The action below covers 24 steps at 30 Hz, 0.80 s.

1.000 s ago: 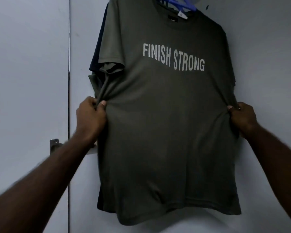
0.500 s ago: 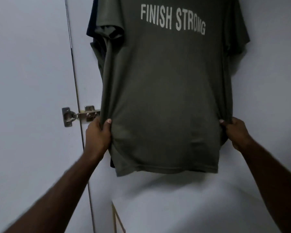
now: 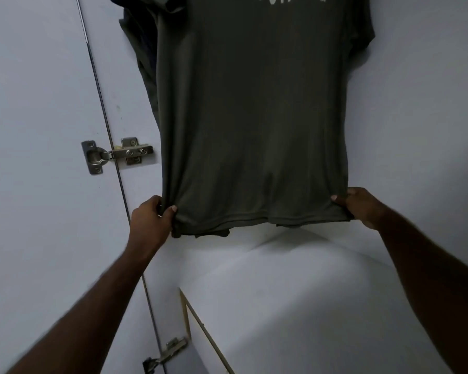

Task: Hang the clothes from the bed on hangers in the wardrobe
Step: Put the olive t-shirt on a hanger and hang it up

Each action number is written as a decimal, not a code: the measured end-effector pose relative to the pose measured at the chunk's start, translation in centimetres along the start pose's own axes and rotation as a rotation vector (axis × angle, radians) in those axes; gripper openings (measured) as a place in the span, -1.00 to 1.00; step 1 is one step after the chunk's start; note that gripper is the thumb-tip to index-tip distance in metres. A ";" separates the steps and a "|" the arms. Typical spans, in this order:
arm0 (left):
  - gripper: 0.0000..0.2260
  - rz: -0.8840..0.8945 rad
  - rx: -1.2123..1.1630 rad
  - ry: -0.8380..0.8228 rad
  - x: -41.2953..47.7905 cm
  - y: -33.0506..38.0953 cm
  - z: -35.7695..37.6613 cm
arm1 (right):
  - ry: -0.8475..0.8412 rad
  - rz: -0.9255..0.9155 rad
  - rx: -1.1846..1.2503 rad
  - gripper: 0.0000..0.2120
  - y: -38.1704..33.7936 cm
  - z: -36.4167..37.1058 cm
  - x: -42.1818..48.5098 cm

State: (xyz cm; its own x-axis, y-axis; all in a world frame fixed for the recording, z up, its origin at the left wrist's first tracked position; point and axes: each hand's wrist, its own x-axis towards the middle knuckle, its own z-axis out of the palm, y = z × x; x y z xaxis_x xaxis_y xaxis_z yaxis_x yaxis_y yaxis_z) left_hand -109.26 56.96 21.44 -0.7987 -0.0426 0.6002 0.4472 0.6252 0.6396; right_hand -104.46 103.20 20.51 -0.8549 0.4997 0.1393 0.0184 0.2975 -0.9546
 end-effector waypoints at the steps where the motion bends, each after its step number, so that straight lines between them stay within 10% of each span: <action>1: -0.85 -0.001 -0.004 0.000 -0.1 -0.3 0.2 | 0.038 -0.019 0.015 -0.67 0.4 0.0 0.2; 24: -0.71 -0.092 -0.074 -0.146 -0.8 -2.8 -1.9 | 0.271 0.089 -0.010 -0.66 3.3 2.9 3.1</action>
State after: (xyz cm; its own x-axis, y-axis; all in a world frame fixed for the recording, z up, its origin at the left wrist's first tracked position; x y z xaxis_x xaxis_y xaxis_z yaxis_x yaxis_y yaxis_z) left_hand -109.11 53.78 20.07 -0.8852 0.0196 0.4647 0.3936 0.5642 0.7258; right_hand -108.53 103.33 17.01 -0.6799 0.7231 0.1221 0.0931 0.2503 -0.9637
